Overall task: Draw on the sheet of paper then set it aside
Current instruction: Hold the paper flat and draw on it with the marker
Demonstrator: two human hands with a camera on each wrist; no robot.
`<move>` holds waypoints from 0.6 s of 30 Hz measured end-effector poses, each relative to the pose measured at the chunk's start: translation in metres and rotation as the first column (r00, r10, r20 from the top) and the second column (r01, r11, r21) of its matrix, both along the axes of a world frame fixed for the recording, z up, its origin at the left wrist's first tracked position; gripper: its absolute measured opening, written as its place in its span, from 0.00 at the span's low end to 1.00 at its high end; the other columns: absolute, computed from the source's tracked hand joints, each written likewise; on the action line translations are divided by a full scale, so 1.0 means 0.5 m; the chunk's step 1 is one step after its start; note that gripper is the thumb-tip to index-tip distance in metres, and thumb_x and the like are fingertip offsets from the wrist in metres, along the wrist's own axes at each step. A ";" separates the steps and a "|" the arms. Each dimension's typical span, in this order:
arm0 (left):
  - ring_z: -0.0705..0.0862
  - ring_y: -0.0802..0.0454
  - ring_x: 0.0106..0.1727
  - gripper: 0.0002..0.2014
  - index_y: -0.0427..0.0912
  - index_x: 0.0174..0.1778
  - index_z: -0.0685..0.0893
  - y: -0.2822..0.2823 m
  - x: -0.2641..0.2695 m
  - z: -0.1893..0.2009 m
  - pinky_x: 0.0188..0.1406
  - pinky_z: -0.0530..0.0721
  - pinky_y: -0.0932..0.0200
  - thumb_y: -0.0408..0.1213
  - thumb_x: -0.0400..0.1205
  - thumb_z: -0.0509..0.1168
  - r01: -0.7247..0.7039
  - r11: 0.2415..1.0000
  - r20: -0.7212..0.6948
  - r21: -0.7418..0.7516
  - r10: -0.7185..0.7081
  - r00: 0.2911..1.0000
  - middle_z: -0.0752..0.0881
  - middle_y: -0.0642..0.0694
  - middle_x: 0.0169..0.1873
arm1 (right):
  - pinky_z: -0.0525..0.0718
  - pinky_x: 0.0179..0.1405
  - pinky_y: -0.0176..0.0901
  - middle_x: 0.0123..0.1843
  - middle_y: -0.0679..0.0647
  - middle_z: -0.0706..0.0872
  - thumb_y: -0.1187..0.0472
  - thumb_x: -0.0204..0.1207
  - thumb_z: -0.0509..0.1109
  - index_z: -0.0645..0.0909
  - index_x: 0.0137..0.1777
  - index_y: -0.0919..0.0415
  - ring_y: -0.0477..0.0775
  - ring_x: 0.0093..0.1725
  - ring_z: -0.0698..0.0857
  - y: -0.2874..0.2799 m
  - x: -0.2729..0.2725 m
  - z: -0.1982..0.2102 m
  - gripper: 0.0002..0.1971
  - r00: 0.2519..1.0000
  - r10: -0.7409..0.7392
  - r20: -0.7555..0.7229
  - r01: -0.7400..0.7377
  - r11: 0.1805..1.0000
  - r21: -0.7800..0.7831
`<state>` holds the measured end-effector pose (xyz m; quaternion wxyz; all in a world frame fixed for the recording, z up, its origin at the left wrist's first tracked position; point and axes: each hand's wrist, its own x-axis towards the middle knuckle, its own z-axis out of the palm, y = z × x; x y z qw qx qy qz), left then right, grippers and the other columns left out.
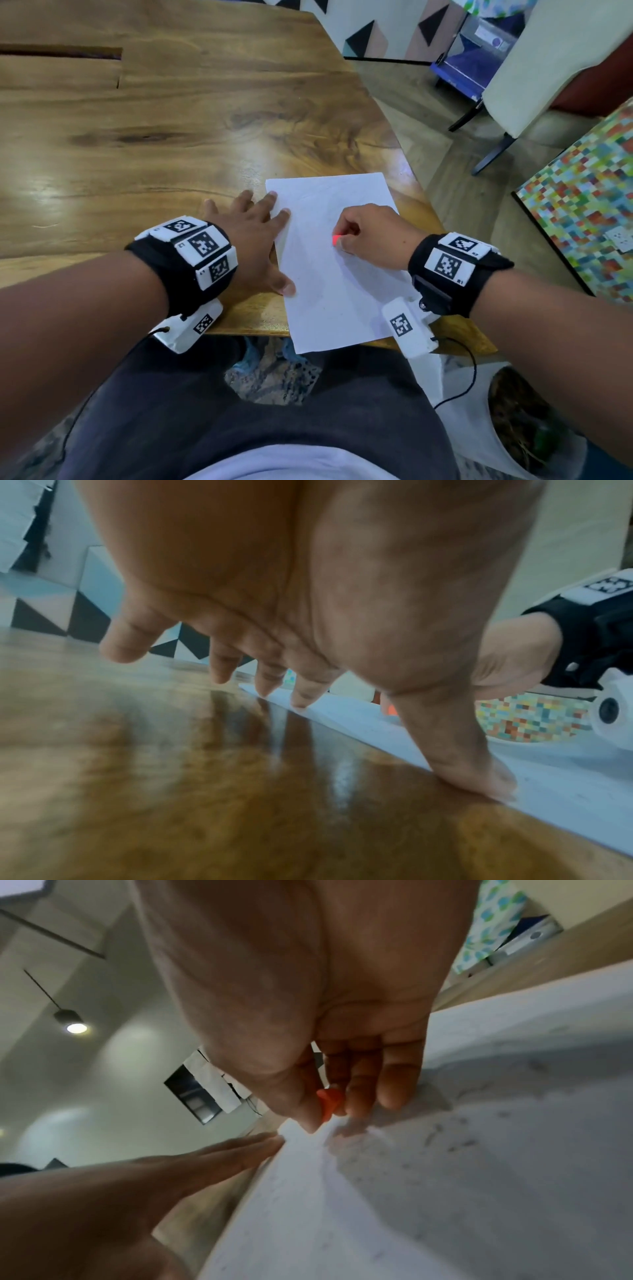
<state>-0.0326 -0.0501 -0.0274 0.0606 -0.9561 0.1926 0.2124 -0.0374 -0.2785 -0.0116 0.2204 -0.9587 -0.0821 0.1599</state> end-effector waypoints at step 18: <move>0.34 0.44 0.89 0.72 0.52 0.89 0.34 -0.023 -0.021 -0.014 0.76 0.56 0.14 0.84 0.60 0.65 0.022 0.995 -0.105 -0.100 -0.032 0.994 0.30 0.54 0.88 | 0.79 0.46 0.50 0.44 0.51 0.80 0.54 0.78 0.68 0.77 0.42 0.53 0.56 0.47 0.80 0.072 0.015 -0.015 0.05 0.984 0.104 0.143 -0.079 0.982 -0.170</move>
